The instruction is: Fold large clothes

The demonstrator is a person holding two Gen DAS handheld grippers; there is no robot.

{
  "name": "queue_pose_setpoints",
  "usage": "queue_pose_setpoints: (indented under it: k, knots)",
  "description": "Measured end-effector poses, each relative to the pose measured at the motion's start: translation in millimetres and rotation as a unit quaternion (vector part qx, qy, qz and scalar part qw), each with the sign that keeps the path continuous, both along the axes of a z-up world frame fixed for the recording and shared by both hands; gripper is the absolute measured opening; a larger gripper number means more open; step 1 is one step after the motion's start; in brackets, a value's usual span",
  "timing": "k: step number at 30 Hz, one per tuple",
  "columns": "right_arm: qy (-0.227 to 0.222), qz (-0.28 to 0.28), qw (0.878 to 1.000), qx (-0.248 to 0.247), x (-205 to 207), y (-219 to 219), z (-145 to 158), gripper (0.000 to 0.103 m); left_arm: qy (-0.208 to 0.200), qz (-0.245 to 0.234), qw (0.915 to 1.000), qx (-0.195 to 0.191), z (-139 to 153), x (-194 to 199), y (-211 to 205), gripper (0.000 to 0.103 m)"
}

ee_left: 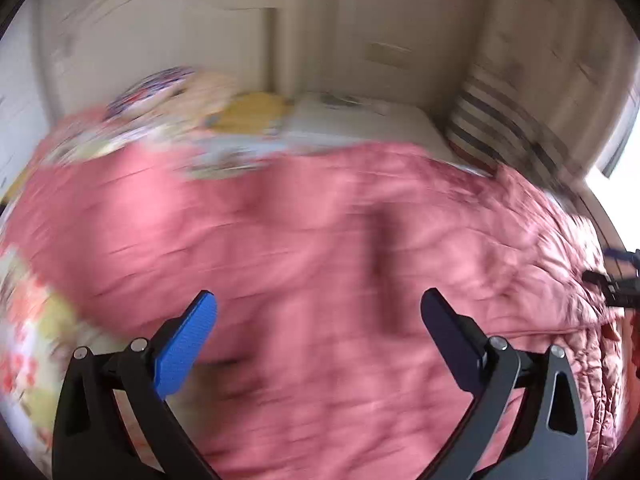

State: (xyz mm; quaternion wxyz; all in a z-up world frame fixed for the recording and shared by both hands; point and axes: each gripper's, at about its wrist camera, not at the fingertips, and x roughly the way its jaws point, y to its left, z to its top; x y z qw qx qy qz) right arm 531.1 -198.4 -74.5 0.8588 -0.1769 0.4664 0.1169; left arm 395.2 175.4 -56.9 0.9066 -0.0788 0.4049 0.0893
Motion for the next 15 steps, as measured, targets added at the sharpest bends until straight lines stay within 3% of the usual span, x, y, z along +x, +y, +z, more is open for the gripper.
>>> queue_pose_setpoints:
  k: [3,5,8,10,13,15]
  knots:
    - [0.003,0.004,1.0,-0.018,-4.4,7.7,-8.7,0.093,0.003,0.079,0.9962,-0.035,-6.8,-28.9,73.3,0.101]
    - [0.006,0.004,1.0,-0.024,-1.2,12.1,-15.8,0.093,0.019,0.142,0.987,-0.073,-20.8,-40.0,124.9,0.101]
    - [0.008,-0.001,1.0,-0.029,-1.2,11.3,-22.0,0.093,0.025,0.189,0.9761,-0.104,-35.0,-46.5,168.3,0.101]
    - [0.009,-0.003,1.0,-0.026,-0.2,12.1,-24.4,0.093,0.024,0.208,0.973,-0.098,-40.6,-42.2,182.9,0.101]
    - [0.013,-0.008,1.0,-0.023,1.8,10.6,-25.6,0.093,0.018,0.21,0.9691,-0.129,-49.2,-29.5,197.0,0.101]
    - [0.014,-0.009,1.0,-0.023,1.9,10.2,-26.7,0.093,0.02,0.199,0.9715,-0.127,-51.4,-16.0,200.1,0.101]
